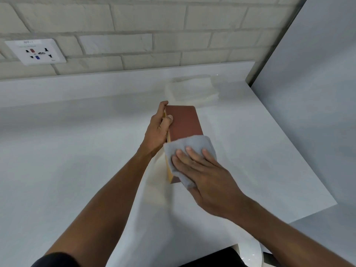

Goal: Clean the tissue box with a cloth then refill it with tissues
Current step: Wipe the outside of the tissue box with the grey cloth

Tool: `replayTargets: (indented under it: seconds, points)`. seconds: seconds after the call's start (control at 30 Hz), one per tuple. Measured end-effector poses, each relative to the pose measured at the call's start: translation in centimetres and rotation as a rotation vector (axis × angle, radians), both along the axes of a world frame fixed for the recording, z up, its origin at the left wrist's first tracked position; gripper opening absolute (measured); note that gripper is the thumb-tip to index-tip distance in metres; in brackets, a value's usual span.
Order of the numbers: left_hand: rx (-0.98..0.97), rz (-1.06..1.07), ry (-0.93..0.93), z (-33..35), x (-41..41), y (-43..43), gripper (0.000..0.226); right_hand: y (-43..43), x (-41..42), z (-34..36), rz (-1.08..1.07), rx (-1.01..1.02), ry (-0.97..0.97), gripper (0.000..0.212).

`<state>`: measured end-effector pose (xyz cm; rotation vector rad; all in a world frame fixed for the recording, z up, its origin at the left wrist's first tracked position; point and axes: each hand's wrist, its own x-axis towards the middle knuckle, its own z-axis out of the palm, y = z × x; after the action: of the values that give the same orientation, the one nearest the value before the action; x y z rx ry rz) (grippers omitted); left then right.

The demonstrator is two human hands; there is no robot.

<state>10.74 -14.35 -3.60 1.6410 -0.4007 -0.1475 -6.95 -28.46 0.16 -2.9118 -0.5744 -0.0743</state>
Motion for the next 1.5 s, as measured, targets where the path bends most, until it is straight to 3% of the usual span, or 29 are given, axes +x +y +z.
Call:
replayTargets:
  seconds: [0.13, 0.2, 0.27, 0.37, 0.43, 0.5, 0.57, 0.67, 0.73, 0.8, 0.9, 1.07, 1.2, 1.27, 1.4, 1.5]
  points:
    - [0.049, -0.001, 0.006, 0.0, 0.1, 0.1, 0.034, -2.3, -3.2, -1.0, 0.109, -0.117, -0.058, 0.058]
    - [0.059, 0.012, 0.017, 0.0, 0.1, 0.2, 0.036, -4.0, -4.0, -2.3, 0.057, -0.112, -0.045, 0.063]
    - [0.059, 0.021, 0.027, 0.2, 0.1, 0.2, 0.038, -5.1, -4.7, -2.6, -0.239, 0.152, 0.041, 0.062]
    - [0.092, 0.007, 0.021, 0.5, 0.0, 0.3, 0.043, -5.9, -4.4, -1.1, -0.924, 0.958, 0.217, 0.027]
    - [0.112, -0.010, 0.023, 0.5, 0.1, 0.3, 0.045, -7.0, -3.6, -0.8, -1.179, 1.155, 0.119, 0.030]
    - [0.113, -0.010, 0.034, 0.6, 0.1, 0.2, 0.045, -6.9, -2.9, -0.1, -1.114, 1.196, 0.005, 0.034]
    - [0.096, -0.013, 0.042, 0.6, 0.2, 0.2, 0.045, -4.8, -2.4, 0.9, -0.808, 1.119, -0.076, 0.035]
    - [0.102, -0.011, 0.010, 0.4, 0.1, 0.2, 0.043, -1.4, -2.3, -0.4, -0.214, 0.461, -0.188, 0.048]
    - [0.110, -0.020, 0.016, 0.2, 0.1, 0.3, 0.041, -0.2, -2.2, -2.9, 0.042, 0.044, -0.220, 0.059]
    - [0.110, -0.020, 0.031, 0.2, 0.4, 0.4, 0.042, -0.8, -1.5, -3.8, 0.051, -0.006, -0.236, 0.062]
    - [0.083, -0.008, 0.037, 0.3, 0.3, 0.3, 0.041, -2.5, -0.5, -3.8, -0.180, 0.189, -0.196, 0.058]
    - [0.115, -0.013, 0.044, 0.0, 0.4, 0.2, 0.040, -1.6, -1.6, -6.2, 0.039, -0.091, -0.348, 0.069]
    - [0.149, 0.011, 0.055, 0.4, 0.3, 0.4, 0.041, -6.0, -2.5, -8.6, -0.107, -0.045, -0.262, 0.070]
    - [0.145, 0.022, 0.064, 0.5, 0.2, 0.4, 0.042, -7.7, -3.9, -9.6, -0.278, 0.127, -0.179, 0.059]
    - [0.178, 0.018, 0.097, 0.7, -0.1, 0.3, 0.049, -7.5, -3.5, -5.9, -0.855, 1.048, 0.033, 0.045]
    - [0.198, 0.051, 0.144, 0.3, -0.6, 0.3, 0.057, -6.3, -1.8, -3.2, -0.781, 1.279, 0.149, 0.042]
